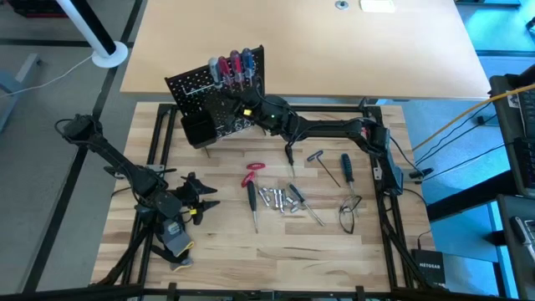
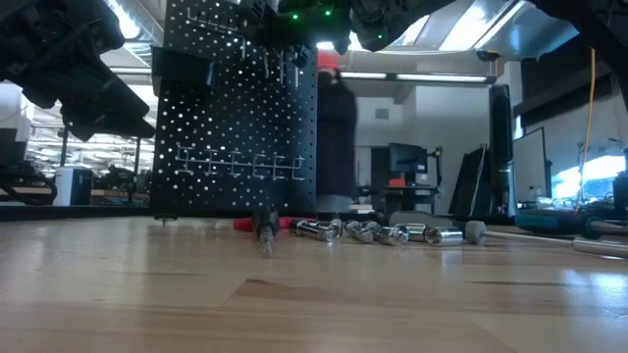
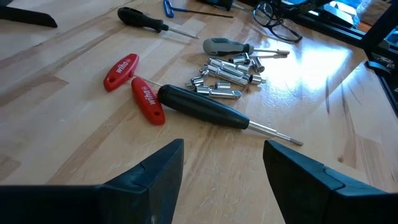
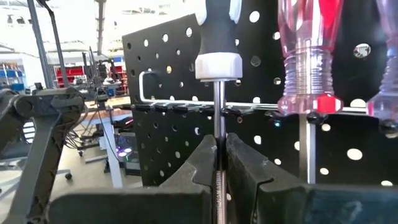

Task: Hang tools onto peg board
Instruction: Hang the gray screwdriver onto the peg board

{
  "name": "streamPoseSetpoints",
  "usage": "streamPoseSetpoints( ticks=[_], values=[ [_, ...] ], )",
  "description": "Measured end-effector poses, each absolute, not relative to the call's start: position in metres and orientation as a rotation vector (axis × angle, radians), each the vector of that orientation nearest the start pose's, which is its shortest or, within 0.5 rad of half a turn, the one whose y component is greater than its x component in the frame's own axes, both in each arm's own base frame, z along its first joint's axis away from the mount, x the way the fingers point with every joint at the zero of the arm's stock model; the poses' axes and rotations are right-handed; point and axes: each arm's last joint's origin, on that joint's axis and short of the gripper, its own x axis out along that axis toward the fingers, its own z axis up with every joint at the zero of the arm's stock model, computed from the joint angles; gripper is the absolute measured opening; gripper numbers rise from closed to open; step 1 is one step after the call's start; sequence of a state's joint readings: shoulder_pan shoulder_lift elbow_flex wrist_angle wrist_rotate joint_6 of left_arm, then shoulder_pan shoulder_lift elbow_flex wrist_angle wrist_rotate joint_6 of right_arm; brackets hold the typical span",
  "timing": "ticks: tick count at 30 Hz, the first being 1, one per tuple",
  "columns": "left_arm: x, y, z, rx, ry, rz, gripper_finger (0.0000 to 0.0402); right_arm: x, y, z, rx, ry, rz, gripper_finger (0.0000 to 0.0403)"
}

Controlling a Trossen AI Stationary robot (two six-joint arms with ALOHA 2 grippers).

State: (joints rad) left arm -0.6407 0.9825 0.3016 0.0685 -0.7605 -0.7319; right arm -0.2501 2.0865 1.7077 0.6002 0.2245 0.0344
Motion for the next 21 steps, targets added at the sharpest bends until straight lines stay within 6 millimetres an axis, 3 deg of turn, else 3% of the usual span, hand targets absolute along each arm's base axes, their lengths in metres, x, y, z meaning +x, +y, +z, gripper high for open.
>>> streamPoseSetpoints(
  ticks=[21],
  values=[
    [0.152, -0.088, 0.165, -0.325, 0.394, 0.275, 0.0210, 0.480, -0.134, 0.308, 0.061, -0.200, -0.515, 0.0028]
  ],
)
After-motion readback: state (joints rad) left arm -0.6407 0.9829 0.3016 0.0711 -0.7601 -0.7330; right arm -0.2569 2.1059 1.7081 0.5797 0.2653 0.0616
